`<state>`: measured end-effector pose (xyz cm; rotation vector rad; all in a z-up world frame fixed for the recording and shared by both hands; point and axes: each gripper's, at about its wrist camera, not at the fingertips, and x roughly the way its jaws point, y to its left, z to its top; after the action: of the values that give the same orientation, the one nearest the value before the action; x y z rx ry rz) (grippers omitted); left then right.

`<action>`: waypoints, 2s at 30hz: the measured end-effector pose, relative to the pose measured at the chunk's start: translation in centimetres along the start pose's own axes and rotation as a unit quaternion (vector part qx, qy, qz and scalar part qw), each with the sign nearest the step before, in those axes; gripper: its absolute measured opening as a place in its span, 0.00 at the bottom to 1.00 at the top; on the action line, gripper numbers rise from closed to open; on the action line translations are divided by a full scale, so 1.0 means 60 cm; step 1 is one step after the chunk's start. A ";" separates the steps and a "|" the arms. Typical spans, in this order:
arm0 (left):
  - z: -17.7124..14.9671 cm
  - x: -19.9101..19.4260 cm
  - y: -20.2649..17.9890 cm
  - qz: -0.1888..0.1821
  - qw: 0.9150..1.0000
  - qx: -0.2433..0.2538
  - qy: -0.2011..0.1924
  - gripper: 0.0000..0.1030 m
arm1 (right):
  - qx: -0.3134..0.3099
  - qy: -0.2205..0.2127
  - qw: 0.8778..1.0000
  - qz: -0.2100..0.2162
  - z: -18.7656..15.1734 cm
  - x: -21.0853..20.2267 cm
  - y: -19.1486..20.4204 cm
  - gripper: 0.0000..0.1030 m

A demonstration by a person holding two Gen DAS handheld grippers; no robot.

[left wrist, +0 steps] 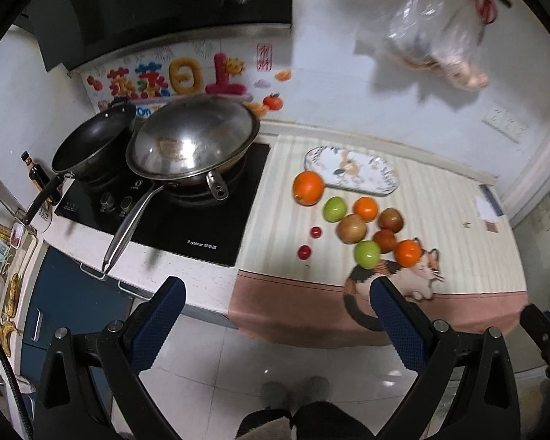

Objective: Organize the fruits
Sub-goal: 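Grasp a large orange with the left gripper while the right gripper grasps a tangerine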

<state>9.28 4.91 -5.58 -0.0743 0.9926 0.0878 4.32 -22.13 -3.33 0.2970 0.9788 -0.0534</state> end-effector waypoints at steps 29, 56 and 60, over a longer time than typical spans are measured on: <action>0.264 0.591 -0.149 0.072 0.960 0.178 0.204 1.00 | 0.069 0.256 0.964 0.023 0.153 0.638 -0.124 1.00; 0.173 0.687 -0.073 0.023 0.954 0.085 0.287 0.73 | 0.145 0.318 0.937 0.021 0.137 0.715 -0.153 0.98; 0.142 0.677 -0.055 0.022 0.956 0.072 0.285 0.73 | 0.162 0.321 0.933 0.028 0.120 0.723 -0.157 0.91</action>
<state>38.80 4.15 -34.90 0.0613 1.5752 0.0347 32.74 -29.27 -37.41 0.6732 1.6160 -0.0674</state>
